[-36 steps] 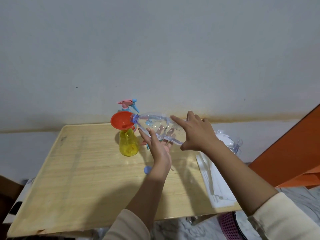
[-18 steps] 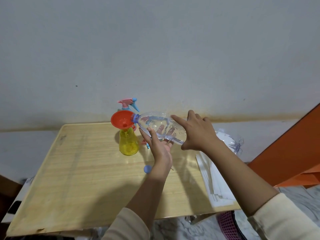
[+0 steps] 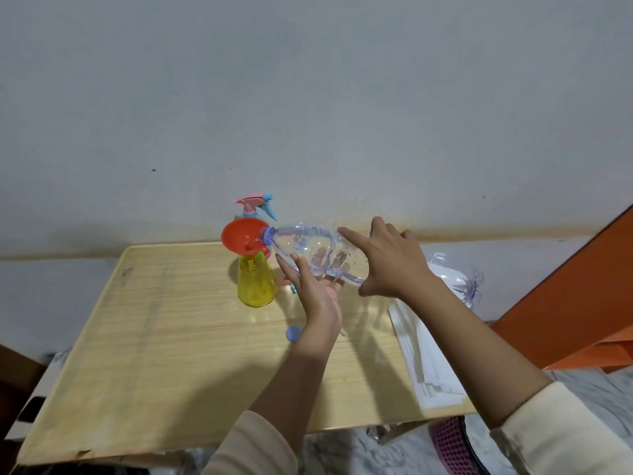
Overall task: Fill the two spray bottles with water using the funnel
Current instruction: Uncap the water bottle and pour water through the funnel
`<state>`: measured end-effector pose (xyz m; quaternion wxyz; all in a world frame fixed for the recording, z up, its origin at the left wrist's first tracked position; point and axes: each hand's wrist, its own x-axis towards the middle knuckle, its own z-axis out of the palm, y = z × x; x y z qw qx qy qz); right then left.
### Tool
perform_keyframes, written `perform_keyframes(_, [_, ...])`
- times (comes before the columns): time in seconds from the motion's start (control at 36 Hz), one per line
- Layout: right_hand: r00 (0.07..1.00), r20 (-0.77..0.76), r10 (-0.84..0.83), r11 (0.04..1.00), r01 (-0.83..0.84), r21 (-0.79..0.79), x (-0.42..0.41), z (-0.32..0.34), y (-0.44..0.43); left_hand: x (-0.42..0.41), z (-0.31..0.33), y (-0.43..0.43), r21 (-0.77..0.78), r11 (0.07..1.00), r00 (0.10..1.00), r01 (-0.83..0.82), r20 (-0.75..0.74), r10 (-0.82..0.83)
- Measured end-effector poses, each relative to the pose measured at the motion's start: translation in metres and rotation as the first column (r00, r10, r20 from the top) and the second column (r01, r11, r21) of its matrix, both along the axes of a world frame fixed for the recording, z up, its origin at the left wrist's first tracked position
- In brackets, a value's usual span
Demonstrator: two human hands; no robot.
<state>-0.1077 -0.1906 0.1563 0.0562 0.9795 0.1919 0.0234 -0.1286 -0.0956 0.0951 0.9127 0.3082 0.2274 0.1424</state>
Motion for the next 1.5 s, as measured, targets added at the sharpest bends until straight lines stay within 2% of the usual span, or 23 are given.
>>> perform_keyframes(0.39, [1.0,0.014,0.007,1.0,-0.007,0.02,0.0,-0.003,-0.003,-0.001,0.0,0.0,0.009,1.0,0.999,-0.012,0.032,0.011])
perform_keyframes(0.64, [0.999,-0.03,-0.023,0.975,0.029,0.22,-0.002,-0.02,-0.01,0.001,-0.002,0.009,0.111,0.994,0.998,0.023,0.049,-0.028])
perform_keyframes(0.72, [0.999,-0.033,-0.029,0.951,0.038,0.306,-0.003,-0.028,-0.012,0.0,0.001,0.012,0.204,0.978,0.996,0.05,0.057,-0.063])
perform_keyframes(0.83, [0.997,-0.073,-0.017,0.847,0.054,0.528,-0.004,-0.041,-0.02,-0.001,0.013,0.013,0.388,0.919,0.99,0.067,0.091,-0.11])
perform_keyframes(0.94, [0.994,-0.108,0.024,0.628,0.069,0.775,-0.005,-0.056,-0.031,-0.002,0.026,0.007,0.565,0.822,0.974,0.073,0.139,-0.181])
perform_keyframes(1.03, [0.992,-0.115,0.044,0.523,0.075,0.849,-0.004,-0.066,-0.037,0.0,0.033,0.0,0.686,0.726,0.964,0.038,0.167,-0.209])
perform_keyframes(1.11, [0.992,-0.121,0.041,0.49,0.085,0.868,0.001,-0.073,-0.04,0.002,0.033,-0.008,0.781,0.624,0.943,0.016,0.196,-0.27])
perform_keyframes(1.25, [0.99,-0.136,0.029,0.461,0.108,0.881,0.008,-0.083,-0.045,0.004,0.034,-0.021,0.852,0.512,0.92,0.108,0.11,-0.377])
perform_keyframes(1.39, [0.985,-0.173,-0.001,0.4,0.159,0.903,0.013,-0.093,-0.053,0.008,0.03,-0.03,0.874,0.449,0.894,0.187,0.038,-0.447])
perform_keyframes(1.5, [0.982,-0.188,-0.004,0.363,0.176,0.915,0.018,-0.098,-0.06,0.012,0.027,-0.037,0.869,0.441,0.885,0.224,0.009,-0.466])
